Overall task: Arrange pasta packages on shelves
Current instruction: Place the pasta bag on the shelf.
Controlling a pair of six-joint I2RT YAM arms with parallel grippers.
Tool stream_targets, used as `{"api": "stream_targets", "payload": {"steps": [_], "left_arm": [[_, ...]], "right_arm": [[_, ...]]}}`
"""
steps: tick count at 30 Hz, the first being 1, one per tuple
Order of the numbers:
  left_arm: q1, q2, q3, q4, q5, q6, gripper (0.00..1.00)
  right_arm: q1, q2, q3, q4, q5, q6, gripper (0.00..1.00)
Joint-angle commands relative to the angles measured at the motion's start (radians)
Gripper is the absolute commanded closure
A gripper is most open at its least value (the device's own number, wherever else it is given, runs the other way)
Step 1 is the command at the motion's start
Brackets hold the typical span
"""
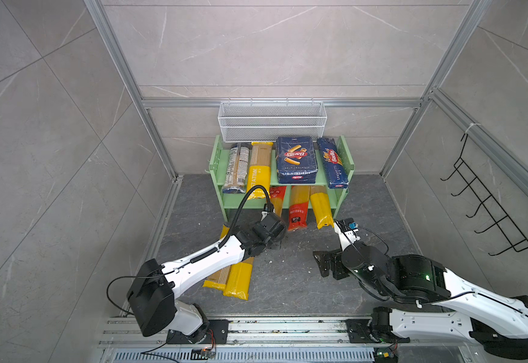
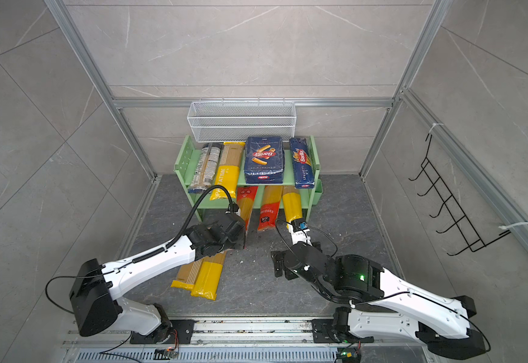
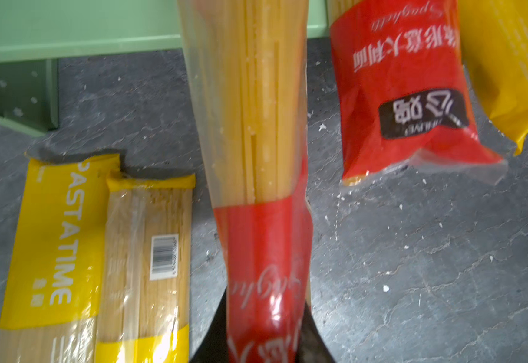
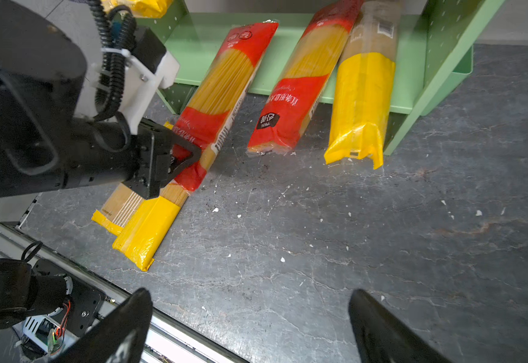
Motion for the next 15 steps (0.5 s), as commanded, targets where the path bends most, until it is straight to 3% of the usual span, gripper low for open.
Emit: {"api": "stream_targets", "payload": {"steps": [1,15], "left_arm": [[0.045,0.036,0.108,0.158,-0.041,0.075,1.0],[0.122,0.272,0.359,0.164,0.046,0.152,1.0]], "right_arm": [[-0.003,-0.022,0.035,-0.07,0.064,-0.012,0.0],[-0.004,-0.042,0.067,-0.183,0.151,0.03,0.0]]}}
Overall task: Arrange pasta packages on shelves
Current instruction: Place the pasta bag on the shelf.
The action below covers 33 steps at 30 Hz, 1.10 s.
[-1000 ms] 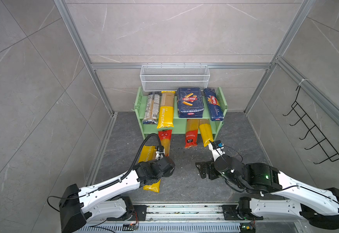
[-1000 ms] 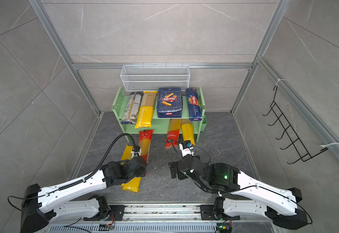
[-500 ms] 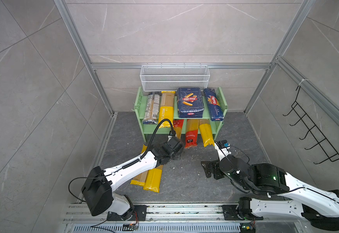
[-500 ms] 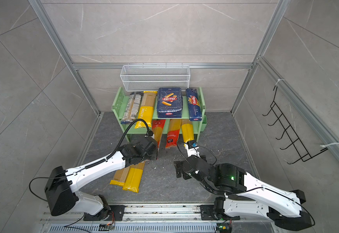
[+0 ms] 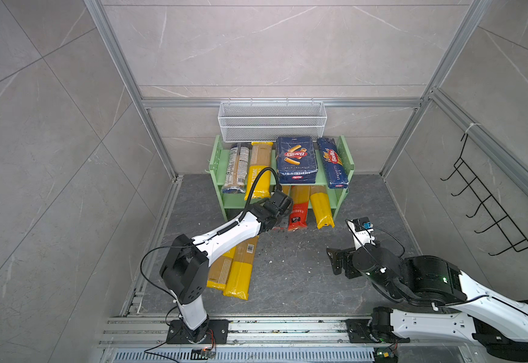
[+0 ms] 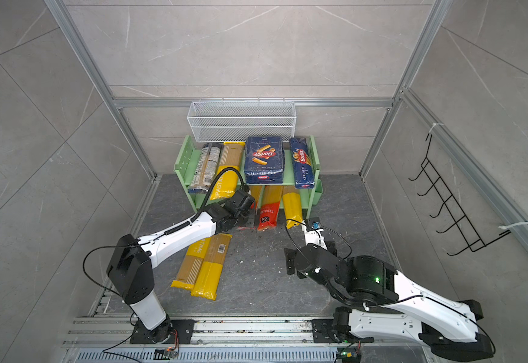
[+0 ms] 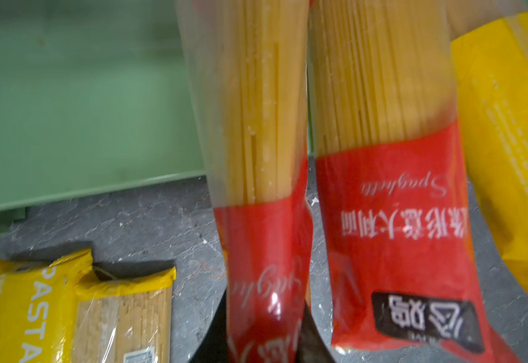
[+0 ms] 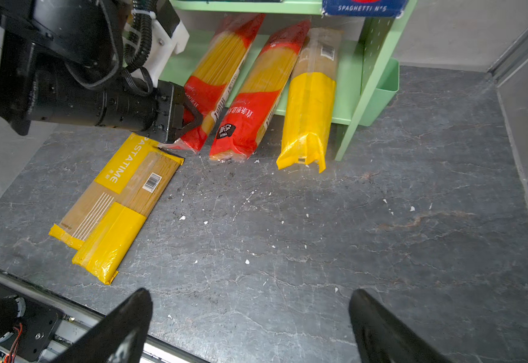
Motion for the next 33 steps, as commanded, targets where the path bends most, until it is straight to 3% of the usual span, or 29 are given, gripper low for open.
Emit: {"api": "stream_targets", "payload": {"steps": [1,4,9,13,20,33], "left_arm": [[0.017,0.0,0.082,0.122,-0.014,0.04,1.0],[0.025,0.014,0.097,0.116,-0.011,0.04,0.98],[0.03,0.013,0.09,0.109,-0.023,0.028,0.61],[0.031,0.008,0.079,0.106,-0.009,0.017,0.43],[0.029,-0.069,0.008,0.098,0.023,-0.023,0.41],[0.0,-0.365,-0.271,0.05,0.026,-0.105,0.41]], "right_arm": [[-0.004,0.004,0.036,-0.047,0.045,0.018,0.0],[-0.004,0.015,0.049,-0.054,0.053,0.016,0.0],[-0.008,0.03,0.068,-0.053,0.051,0.004,0.0],[-0.008,0.04,0.073,-0.06,0.048,0.007,0.0],[-0.008,0.036,0.068,-0.058,0.037,0.017,0.01],[-0.009,0.081,0.031,0.027,-0.015,-0.009,0.0]]}}
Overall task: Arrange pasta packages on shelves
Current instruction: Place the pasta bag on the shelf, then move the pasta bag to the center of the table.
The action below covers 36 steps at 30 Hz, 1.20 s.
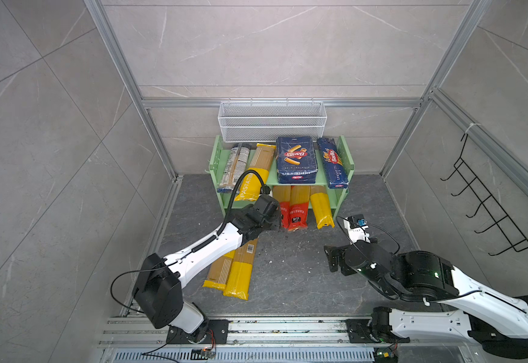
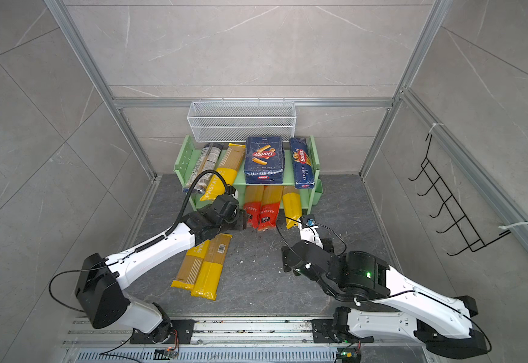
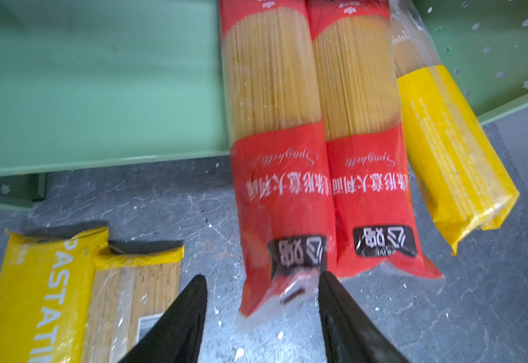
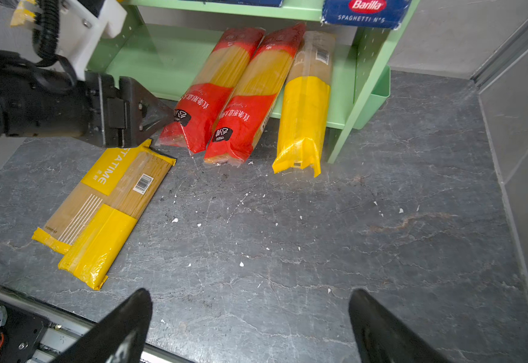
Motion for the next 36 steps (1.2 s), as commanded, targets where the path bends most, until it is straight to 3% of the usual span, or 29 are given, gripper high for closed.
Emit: {"api": "stream_targets", "payload": {"steps": [1,13,20,24,27,31,33,36], "left_arm": [[-0.013,-0.102,-0.05,-0.031,-0.005,-0.04,0.41],[-0.071,-0.383,-0.325,-0.151,-0.054,-0.157,0.4],[-0.08,-0.457,-0.465,-0.185,-0.033,-0.271,0.38],[-0.124,-0.446,-0.516,-0.194,-0.044,-0.33,0.32],[-0.169,-0.45,-0.533,-0.217,-0.074,-0.368,0.13],[-0.212,-0.471,-0.572,-0.247,-0.098,-0.423,0.1],[-0.231,-0.487,-0.594,-0.259,-0.106,-0.451,0.0],[-0.261,-0.506,-0.626,-0.281,-0.124,-0.501,0.0]], "right_arm": [[-0.004,0.008,-0.017,0.046,-0.026,-0.01,0.0],[-0.006,0.107,-0.026,0.168,-0.104,-0.051,0.0],[-0.006,0.163,-0.019,0.224,-0.146,-0.067,0.01],[-0.011,0.188,-0.011,0.235,-0.152,-0.067,0.0],[-0.016,0.2,-0.009,0.249,-0.172,-0.076,0.01],[-0.023,0.206,-0.018,0.276,-0.2,-0.086,0.0],[-0.026,0.206,-0.028,0.287,-0.212,-0.089,0.0],[-0.034,0.206,-0.045,0.307,-0.231,-0.093,0.0]]}}
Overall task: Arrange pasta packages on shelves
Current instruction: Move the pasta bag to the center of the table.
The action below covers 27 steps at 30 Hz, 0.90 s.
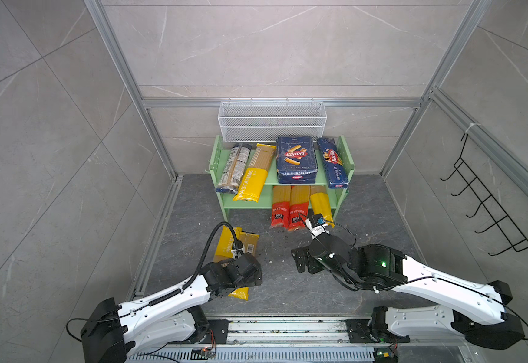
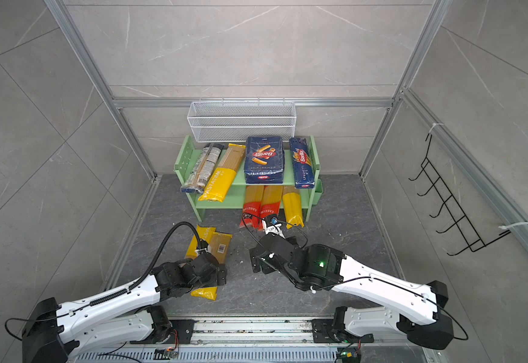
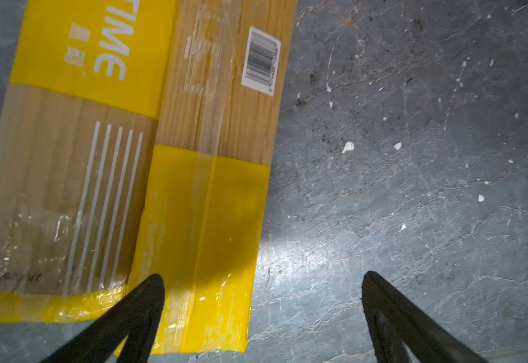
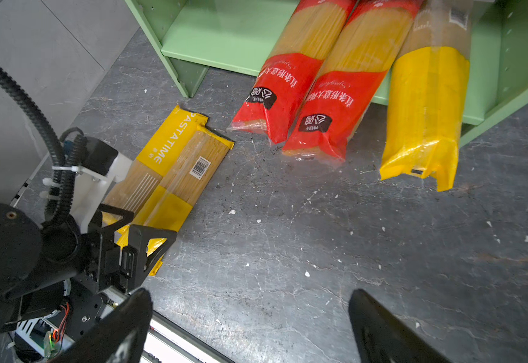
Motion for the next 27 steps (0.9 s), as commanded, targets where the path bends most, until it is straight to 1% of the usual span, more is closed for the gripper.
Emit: {"api": "stream_targets", "payload": {"steps": [1,6,12,16,22,27], "left_arm": [[-0.031,-0.029,-0.025,-0.059,-0.052,-0.092,0.0],[-0.058,-0.015,-0.051,-0.064,-0.086,-0.136,0.0],[-0.065,0.09,-0.033,-0.029,-0.089,-0.12,0.0],[-0.087,0.144,-0.032,0.014,-0.096,-0.115,0.0],[-0.09,0.175,-0.081,0.093,-0.081,-0.118,0.02],[-0.089,0.215,-0.079,0.091,-0.071,-0.117,0.05]], "right_arm": [[-0.01,0.006,-0.027,0.035,-0.033,-0.023,0.0],[-0.015,0.01,-0.069,0.089,-0.081,-0.03,0.0],[-0.017,-0.026,-0.17,0.173,-0.13,-0.02,0.0],[-0.02,-0.029,-0.168,0.154,-0.128,-0.022,0.01],[-0.021,-0.049,-0.161,0.134,-0.119,-0.014,0.01],[-0.021,-0.08,-0.196,0.137,-0.104,0.004,0.0]]}}
